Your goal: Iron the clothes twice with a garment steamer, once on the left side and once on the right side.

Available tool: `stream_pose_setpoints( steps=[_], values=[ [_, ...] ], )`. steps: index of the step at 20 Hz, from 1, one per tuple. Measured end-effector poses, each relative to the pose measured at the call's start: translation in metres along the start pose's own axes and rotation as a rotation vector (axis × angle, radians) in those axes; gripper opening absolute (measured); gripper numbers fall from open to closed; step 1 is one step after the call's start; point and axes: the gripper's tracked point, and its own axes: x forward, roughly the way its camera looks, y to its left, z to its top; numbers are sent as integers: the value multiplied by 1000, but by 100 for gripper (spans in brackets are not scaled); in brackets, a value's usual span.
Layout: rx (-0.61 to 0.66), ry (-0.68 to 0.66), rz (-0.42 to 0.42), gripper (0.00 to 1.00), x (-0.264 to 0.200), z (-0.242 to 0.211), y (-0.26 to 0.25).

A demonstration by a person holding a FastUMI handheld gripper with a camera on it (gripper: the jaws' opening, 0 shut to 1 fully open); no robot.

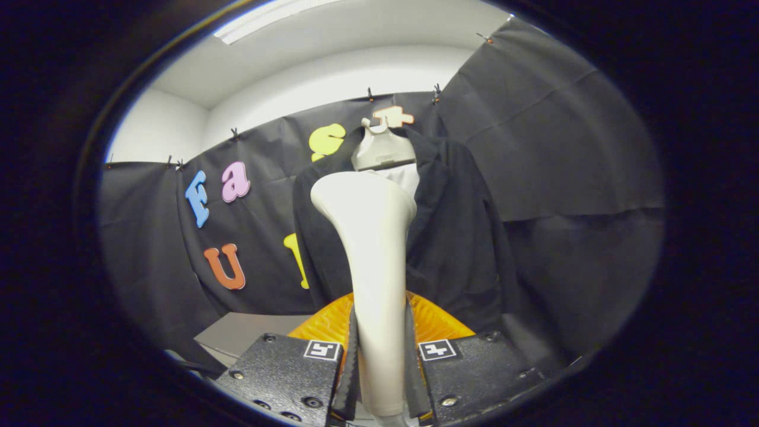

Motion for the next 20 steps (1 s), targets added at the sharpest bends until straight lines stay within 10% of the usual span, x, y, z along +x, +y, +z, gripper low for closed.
stream_pose_setpoints(
  steps=[20],
  values=[
    [-223, -169, -100, 35, 120, 41, 45]
  ],
)
